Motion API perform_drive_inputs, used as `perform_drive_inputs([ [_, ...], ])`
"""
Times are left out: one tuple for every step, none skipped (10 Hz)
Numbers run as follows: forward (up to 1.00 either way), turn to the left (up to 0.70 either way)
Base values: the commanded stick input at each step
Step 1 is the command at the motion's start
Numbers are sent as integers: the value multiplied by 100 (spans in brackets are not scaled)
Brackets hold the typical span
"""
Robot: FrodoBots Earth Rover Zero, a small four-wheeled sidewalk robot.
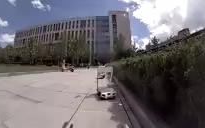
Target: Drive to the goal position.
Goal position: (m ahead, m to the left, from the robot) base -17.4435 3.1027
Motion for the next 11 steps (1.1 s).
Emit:
perform_drive_inputs([
  [6,0],
  [6,0],
  [6,0],
  [6,0],
  [6,0],
  [6,0],
  [6,0],
  [6,0],
  [6,0],
  [6,0],
  [6,0],
])
